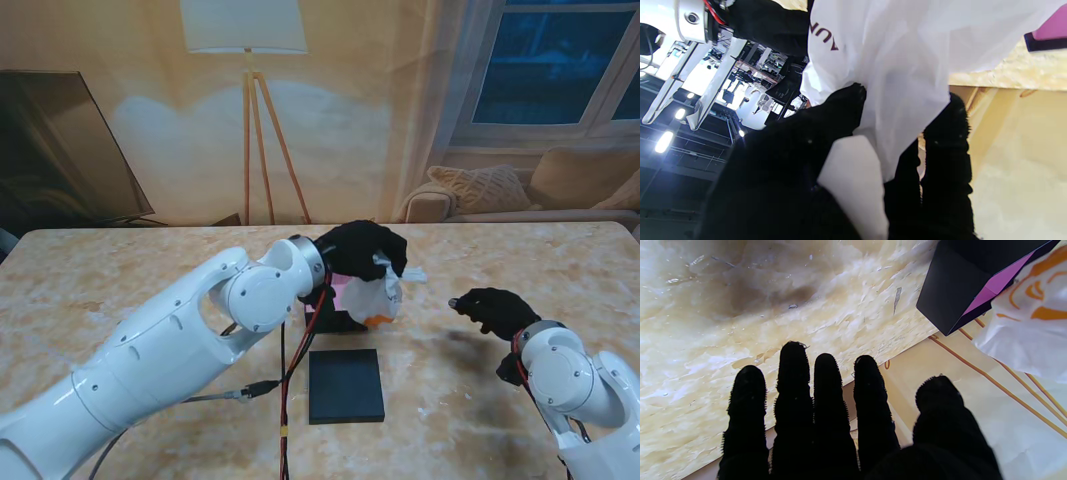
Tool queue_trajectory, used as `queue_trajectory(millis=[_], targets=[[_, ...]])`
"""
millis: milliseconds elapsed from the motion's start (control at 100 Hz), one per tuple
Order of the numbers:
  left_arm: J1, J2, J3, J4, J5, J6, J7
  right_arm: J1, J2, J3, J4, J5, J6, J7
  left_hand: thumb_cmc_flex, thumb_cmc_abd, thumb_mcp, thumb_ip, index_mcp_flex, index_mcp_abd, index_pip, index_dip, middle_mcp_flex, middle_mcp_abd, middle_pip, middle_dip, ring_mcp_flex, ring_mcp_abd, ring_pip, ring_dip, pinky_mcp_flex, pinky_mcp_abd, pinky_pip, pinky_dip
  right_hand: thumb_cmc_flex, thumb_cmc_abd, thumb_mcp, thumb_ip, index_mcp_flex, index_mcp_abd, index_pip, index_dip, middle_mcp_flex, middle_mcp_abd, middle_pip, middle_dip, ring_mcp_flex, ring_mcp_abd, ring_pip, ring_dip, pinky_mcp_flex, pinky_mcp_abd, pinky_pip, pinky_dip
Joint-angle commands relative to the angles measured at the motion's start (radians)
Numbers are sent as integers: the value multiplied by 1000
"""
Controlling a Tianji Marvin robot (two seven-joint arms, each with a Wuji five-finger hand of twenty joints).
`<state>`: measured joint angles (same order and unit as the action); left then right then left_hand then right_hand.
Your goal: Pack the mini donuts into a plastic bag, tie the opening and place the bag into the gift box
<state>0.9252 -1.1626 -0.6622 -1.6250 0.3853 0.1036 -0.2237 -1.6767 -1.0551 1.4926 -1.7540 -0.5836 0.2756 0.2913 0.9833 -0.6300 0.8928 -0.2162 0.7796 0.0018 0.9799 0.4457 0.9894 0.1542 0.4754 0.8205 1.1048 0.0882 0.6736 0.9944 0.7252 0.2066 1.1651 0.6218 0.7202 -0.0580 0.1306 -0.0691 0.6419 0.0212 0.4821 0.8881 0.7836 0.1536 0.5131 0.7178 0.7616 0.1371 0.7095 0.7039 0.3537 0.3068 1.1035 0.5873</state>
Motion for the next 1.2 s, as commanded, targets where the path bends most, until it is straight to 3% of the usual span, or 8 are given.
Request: queue_trajectory(millis=[0,280,660,730,780,1190], targets=[[-23,4,-15,-2,13,8,-11,-5,-3,-4,-1,0,-3,17,50,48,-1,35,2,0,21,26,10,11,18,15,5,-16,33,22,-7,12,26,25,22,22,-20,14,7,-23,11,-7,21,-18,6,-7,11,-9,16,-8,-6,15,7,12],[-87,-8,-14,91,16,55,-7,7,-1,-15,5,-1,1,26,53,58,-16,35,-3,-3,17,36,4,7,14,23,-2,-18,31,24,-18,7,22,27,26,28,-31,16,5,-18,13,-13,20,-19,6,-7,13,-8,17,-8,-6,15,7,13],[-144,-48,44,266,-23,96,35,23,2,-30,12,10,12,44,68,74,-40,39,-17,-3,19,54,-13,4,16,39,-15,-15,31,32,-36,7,27,34,34,34,-45,16,0,-19,11,-18,18,-25,4,-8,10,-8,13,-9,-8,15,4,12],[-148,-52,52,286,-23,98,39,24,2,-31,13,9,12,43,69,76,-43,40,-18,-1,19,56,-14,5,16,39,-16,-14,31,33,-39,9,27,35,61,6,-52,1,-2,-83,43,-13,24,-33,4,-8,11,-8,13,-9,-7,14,4,12],[-151,-54,57,298,-21,100,40,24,2,-31,13,9,10,44,71,75,-44,41,-17,1,18,57,-14,8,15,40,-16,-14,31,34,-38,9,28,35,93,6,-90,-5,-12,-112,117,-65,28,-36,4,-8,11,-8,12,-8,-12,14,0,11],[-175,-55,94,368,-32,96,5,33,4,-40,14,-1,19,51,73,57,-24,54,-4,23,12,77,-16,27,24,65,-31,10,65,73,-78,44,38,52,139,17,-150,-5,-4,-129,178,-97,44,-53,4,-10,18,-9,19,-5,-9,17,0,15]])
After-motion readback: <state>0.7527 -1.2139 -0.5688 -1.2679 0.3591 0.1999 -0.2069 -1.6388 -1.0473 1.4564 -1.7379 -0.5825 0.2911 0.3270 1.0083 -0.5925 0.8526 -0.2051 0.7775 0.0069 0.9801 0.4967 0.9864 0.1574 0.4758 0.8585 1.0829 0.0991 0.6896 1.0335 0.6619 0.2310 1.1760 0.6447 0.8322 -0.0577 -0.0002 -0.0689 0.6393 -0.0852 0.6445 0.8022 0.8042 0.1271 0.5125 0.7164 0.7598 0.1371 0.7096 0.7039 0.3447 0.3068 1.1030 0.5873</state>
